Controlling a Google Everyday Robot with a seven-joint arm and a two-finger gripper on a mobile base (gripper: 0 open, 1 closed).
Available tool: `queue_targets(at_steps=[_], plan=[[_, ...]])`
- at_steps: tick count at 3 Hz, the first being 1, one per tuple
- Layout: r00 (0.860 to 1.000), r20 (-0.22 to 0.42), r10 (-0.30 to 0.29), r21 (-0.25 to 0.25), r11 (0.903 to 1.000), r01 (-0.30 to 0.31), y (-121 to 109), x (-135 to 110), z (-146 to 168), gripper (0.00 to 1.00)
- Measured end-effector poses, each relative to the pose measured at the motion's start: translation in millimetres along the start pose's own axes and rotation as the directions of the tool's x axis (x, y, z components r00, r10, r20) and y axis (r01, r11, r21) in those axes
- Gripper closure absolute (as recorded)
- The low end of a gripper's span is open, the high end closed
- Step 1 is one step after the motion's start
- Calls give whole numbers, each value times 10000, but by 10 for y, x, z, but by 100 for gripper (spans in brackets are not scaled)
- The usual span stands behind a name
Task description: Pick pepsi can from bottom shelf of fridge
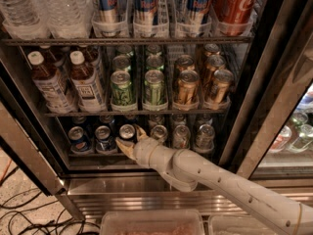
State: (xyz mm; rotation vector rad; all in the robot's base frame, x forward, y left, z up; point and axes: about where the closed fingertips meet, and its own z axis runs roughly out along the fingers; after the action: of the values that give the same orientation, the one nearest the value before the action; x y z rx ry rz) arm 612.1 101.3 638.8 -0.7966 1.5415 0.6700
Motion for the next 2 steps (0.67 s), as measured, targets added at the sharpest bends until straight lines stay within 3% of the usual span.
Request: queue_targets(at_steps=[1, 2], plan=[[9993, 152, -332, -629, 9974, 341, 163, -253, -270, 100], [9998, 12, 180, -1314, 9912, -177, 161, -563, -743, 100]])
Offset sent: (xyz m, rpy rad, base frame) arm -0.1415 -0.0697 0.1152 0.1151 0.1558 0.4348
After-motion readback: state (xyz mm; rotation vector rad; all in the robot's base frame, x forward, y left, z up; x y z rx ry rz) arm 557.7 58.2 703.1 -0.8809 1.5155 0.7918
